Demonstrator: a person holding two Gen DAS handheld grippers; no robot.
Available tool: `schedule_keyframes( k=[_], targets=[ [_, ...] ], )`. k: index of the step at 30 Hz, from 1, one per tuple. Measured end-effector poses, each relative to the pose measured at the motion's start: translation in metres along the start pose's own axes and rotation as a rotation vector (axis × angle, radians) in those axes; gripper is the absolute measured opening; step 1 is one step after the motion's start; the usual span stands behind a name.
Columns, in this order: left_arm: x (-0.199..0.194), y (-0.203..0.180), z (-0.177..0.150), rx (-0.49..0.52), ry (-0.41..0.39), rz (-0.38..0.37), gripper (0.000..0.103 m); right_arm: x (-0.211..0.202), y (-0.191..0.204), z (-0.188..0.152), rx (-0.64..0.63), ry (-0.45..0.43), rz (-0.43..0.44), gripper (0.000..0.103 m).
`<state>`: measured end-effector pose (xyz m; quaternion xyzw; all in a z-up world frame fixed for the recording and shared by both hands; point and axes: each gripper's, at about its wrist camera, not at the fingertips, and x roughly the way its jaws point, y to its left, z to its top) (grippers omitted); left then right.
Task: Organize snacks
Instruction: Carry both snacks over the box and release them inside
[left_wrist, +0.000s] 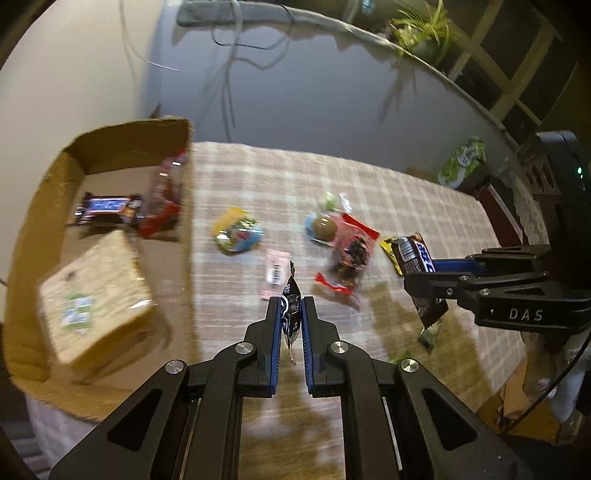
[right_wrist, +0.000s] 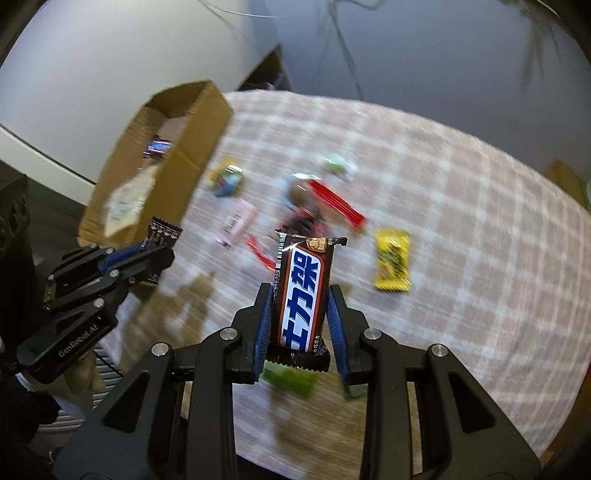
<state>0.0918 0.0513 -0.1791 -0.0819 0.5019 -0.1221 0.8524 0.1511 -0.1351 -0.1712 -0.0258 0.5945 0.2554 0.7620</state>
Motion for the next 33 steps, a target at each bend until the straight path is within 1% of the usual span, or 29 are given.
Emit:
schedule_keyframes(
  k=[7,13,18,24,27,33],
  targets=[
    [-0.027,0.032,-0.009,-0.052,-0.037,0.068,0.009,0.002,0.052,0.016,-0.099,-0.014,0.068,0.030],
    [-0.043,0.055,-0.019,-0.106,-0.060,0.129,0.009,0.014,0.100,0.023,-0.192,-0.001,0.118,0.030],
    [-0.054,0.072,-0.026,-0.144,-0.072,0.163,0.009,0.025,0.130,0.029,-0.249,0.010,0.142,0.030],
    [-0.059,0.090,-0.029,-0.182,-0.079,0.192,0.009,0.040,0.155,0.036,-0.287,0.025,0.155,0.030],
    [-0.061,0.097,-0.029,-0.202,-0.082,0.195,0.009,0.049,0.164,0.039,-0.302,0.035,0.156,0.030],
    [-0.062,0.104,-0.029,-0.204,-0.086,0.202,0.009,0.063,0.174,0.045,-0.325,0.050,0.146,0.031]
  ],
)
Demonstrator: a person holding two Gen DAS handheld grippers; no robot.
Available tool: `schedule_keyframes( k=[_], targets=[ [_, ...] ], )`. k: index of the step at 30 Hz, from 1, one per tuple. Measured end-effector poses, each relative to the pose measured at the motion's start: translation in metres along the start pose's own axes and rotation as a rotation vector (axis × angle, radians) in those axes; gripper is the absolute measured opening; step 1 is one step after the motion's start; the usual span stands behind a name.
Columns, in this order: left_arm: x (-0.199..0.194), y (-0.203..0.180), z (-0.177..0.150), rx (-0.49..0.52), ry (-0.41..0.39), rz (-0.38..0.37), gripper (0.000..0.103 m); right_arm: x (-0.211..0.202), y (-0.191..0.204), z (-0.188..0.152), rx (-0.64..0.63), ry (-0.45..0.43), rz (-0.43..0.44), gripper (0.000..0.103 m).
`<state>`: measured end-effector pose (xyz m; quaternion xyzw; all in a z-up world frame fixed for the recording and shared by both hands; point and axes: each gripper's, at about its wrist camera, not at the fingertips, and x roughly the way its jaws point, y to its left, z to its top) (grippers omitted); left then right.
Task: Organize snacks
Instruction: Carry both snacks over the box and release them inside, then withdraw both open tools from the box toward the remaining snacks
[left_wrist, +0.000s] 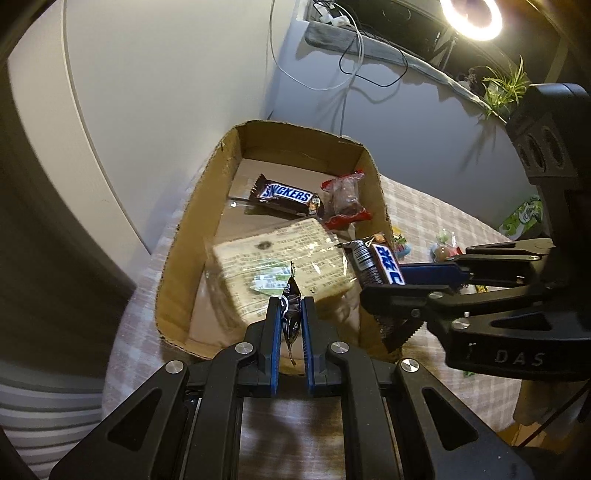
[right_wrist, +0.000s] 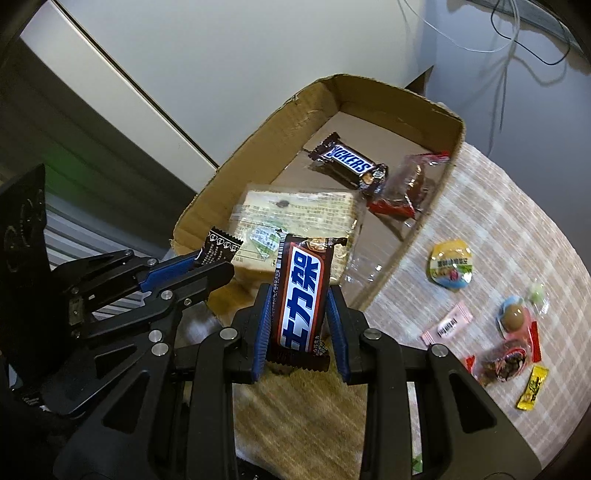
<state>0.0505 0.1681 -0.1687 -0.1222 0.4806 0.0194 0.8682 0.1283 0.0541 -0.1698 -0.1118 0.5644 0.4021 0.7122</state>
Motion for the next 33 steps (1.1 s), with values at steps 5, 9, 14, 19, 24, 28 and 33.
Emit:
schedule_keyframes(
  k=[5,9,14,19,24,28,33],
  targets=[
    [0.000,0.003,0.000,-0.002,-0.003,0.005,0.015,0.000,0.000,0.002,-0.009,-0.008,-0.017,0.033],
    [0.000,0.003,0.000,-0.004,-0.002,0.014,0.027,-0.005,-0.001,0.003,-0.008,-0.033,-0.035,0.058],
    [-0.003,0.001,-0.001,0.003,-0.005,0.015,0.029,-0.014,-0.002,-0.001,0.001,-0.044,-0.041,0.060],
    [-0.009,-0.006,-0.002,0.018,-0.011,0.006,0.029,-0.025,-0.011,-0.010,0.030,-0.053,-0.053,0.060],
    [-0.014,-0.019,-0.003,0.034,-0.020,-0.012,0.029,-0.042,-0.032,-0.027,0.073,-0.063,-0.074,0.060],
    [-0.016,-0.038,-0.005,0.081,-0.020,-0.039,0.029,-0.059,-0.055,-0.047,0.115,-0.068,-0.097,0.060],
    [-0.014,-0.066,-0.008,0.136,-0.004,-0.095,0.029,-0.081,-0.089,-0.084,0.187,-0.063,-0.122,0.060]
  ],
)
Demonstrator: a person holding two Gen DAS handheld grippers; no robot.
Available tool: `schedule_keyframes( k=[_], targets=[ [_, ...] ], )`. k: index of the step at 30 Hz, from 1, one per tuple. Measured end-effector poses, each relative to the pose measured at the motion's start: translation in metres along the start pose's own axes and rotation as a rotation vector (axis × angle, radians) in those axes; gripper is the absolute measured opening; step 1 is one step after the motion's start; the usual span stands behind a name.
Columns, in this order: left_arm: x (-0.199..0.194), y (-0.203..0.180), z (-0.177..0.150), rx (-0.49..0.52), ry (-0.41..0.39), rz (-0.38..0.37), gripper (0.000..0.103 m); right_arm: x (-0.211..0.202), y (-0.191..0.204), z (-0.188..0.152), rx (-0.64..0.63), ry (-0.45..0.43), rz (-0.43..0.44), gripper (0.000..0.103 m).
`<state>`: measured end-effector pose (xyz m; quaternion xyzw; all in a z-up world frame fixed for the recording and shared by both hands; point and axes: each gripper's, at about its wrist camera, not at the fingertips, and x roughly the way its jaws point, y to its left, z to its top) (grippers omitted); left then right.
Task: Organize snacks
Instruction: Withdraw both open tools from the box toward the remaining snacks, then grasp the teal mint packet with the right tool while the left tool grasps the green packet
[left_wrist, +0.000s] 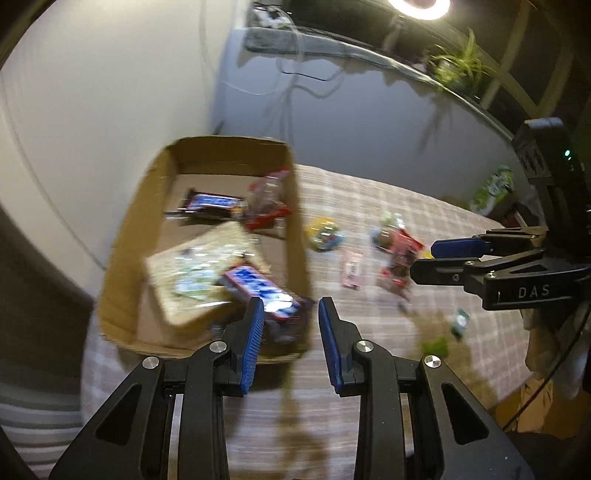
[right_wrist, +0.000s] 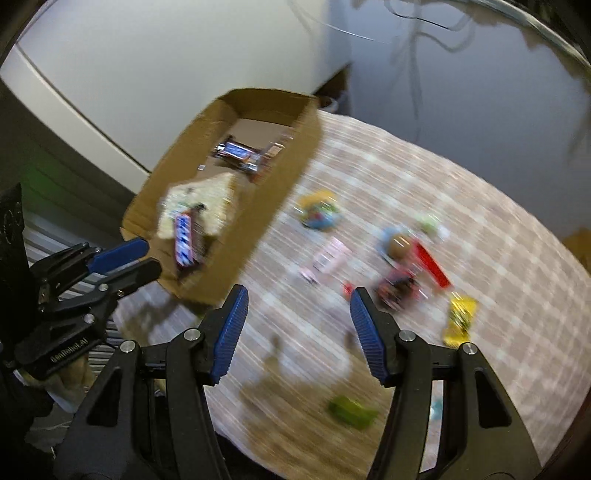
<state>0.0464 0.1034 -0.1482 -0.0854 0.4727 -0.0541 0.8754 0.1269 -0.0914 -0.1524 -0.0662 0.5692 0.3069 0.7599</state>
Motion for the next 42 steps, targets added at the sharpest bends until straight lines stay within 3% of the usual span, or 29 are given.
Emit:
schedule_keyframes(
  k=[11,15,20,23,26,29,33,42],
  targets=[
    [0.034,-0.064,-0.010,0.118,0.096,-0.140,0.029,-0.013,-0.080,-0.077,0.067,0.078,-0.105,0.060],
    [0.049,-0.099,-0.020,0.230,0.151,-0.204,0.029,-0.005,-0.096,-0.093,0.130,0.135,-0.103,0.060],
    [0.067,-0.145,-0.036,0.411,0.211,-0.279,0.029,0.001,-0.114,-0.107,0.307,0.146,-0.005,0.060],
    [0.078,-0.164,-0.044,0.521,0.240,-0.290,0.029,0.009,-0.117,-0.110,0.386,0.147,0.028,0.060],
    [0.089,-0.174,-0.048,0.607,0.246,-0.267,0.029,0.014,-0.115,-0.107,0.425,0.134,-0.010,0.060],
    [0.096,-0.177,-0.048,0.645,0.253,-0.274,0.029,0.021,-0.110,-0.103,0.439,0.137,-0.024,0.049],
    [0.104,-0.181,-0.052,0.695,0.250,-0.284,0.029,0.029,-0.105,-0.099,0.430,0.130,-0.074,0.043],
    [0.105,-0.173,-0.059,0.650,0.213,-0.291,0.028,0.037,-0.092,-0.088,0.289,0.152,-0.163,0.023]
  ],
)
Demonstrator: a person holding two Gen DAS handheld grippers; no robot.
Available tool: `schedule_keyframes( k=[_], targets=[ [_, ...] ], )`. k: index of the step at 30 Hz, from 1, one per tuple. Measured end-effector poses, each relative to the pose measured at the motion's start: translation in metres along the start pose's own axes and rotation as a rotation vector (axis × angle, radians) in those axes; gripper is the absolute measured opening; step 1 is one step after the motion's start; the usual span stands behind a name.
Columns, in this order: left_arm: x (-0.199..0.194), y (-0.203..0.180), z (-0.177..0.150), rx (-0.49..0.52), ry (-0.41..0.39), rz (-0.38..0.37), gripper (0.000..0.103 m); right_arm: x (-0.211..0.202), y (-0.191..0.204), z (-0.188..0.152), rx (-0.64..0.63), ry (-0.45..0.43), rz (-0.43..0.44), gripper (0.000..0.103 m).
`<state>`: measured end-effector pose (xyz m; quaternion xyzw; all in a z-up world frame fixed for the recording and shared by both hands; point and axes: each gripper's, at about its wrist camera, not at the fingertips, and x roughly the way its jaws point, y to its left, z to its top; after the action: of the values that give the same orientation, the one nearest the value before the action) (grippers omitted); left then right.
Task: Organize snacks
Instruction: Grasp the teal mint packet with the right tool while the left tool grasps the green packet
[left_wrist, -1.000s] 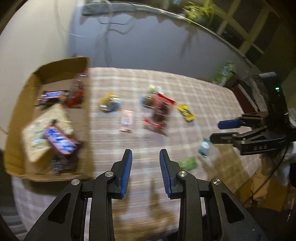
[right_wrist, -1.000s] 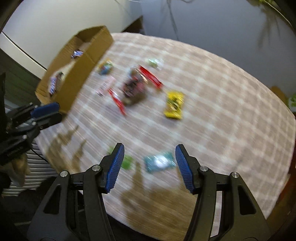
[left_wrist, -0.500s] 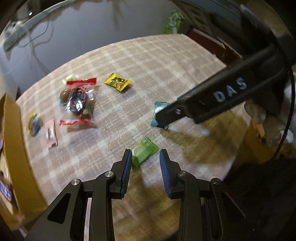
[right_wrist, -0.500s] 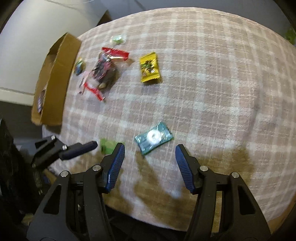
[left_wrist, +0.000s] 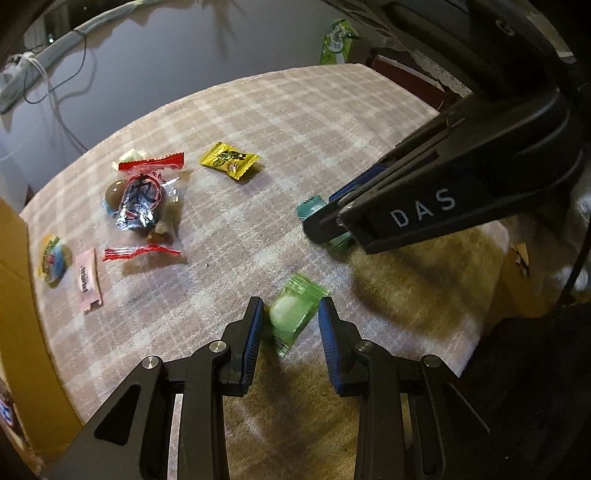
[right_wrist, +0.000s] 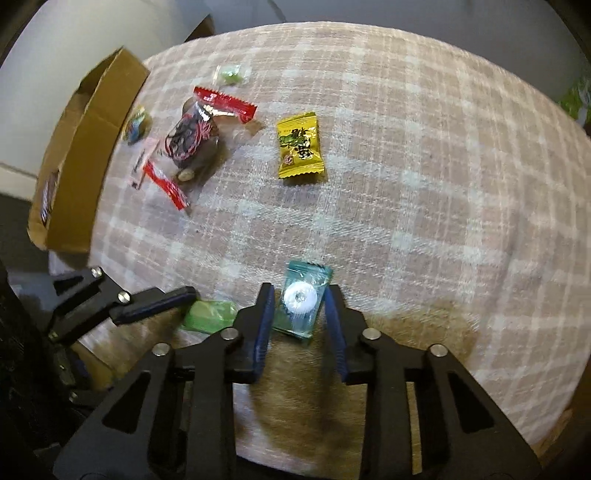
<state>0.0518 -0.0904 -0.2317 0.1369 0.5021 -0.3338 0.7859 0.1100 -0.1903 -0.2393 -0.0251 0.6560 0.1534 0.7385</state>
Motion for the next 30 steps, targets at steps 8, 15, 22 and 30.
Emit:
schedule_keyframes(
  k=[8,15,22,30],
  targets=[
    [-0.006,0.015,-0.006,-0.079,-0.021,-0.030,0.019,-0.002,0.010,-0.007,-0.052,-0.009,-0.021,0.020],
    [-0.015,0.029,-0.013,-0.181,-0.039,-0.056,0.019,-0.012,-0.008,-0.016,-0.017,-0.042,-0.001,0.020],
    [-0.038,0.041,-0.015,-0.260,-0.079,-0.049,0.000,-0.039,-0.001,-0.013,-0.016,-0.094,0.026,0.020],
    [-0.037,0.046,-0.011,-0.282,-0.071,-0.090,0.010,-0.048,0.004,-0.005,-0.056,-0.105,0.027,0.020]
  ],
)
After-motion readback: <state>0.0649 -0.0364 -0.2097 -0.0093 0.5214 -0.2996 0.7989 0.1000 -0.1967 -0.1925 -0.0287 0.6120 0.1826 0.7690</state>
